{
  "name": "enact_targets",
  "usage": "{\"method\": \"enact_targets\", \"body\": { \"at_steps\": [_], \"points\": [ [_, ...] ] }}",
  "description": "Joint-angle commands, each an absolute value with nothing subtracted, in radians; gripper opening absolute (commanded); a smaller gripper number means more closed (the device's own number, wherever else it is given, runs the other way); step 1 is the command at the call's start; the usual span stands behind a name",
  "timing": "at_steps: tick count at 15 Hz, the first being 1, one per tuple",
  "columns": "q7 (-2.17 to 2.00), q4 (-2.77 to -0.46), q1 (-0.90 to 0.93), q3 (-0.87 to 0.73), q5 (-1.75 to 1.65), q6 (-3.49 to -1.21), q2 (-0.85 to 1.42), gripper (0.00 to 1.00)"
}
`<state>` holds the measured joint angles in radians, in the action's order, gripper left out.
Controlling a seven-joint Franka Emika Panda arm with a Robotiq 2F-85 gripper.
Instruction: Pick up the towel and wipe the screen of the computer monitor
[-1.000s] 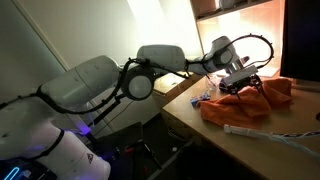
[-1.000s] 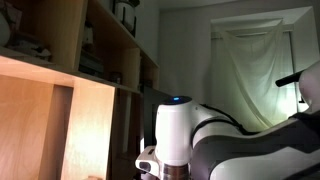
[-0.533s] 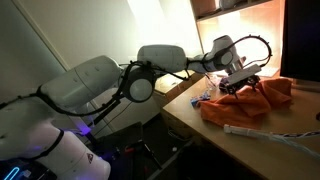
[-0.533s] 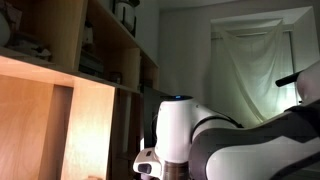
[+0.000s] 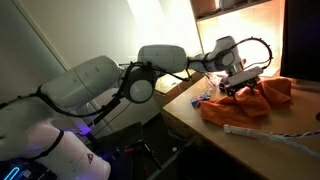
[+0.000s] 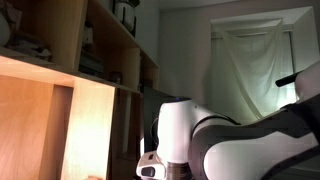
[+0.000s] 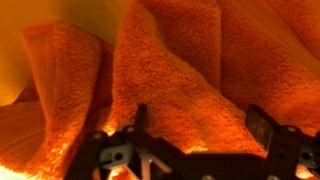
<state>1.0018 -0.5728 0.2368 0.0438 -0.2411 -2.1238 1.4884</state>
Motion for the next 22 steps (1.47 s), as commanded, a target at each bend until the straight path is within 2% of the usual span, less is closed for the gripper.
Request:
{"method": "enact_targets", "body": {
  "at_steps": [1,7,22],
  "points": [
    [1.033,-0.561,0.238,0.040,-0.225,-2.028,1.488,1.00],
    [1.028,-0.561,0.238,0.038,-0.226,-1.941,1.488,1.00],
    [0.979,-0.527,0.270,-0.004,-0.259,-1.959,1.488,1.00]
  ]
}}
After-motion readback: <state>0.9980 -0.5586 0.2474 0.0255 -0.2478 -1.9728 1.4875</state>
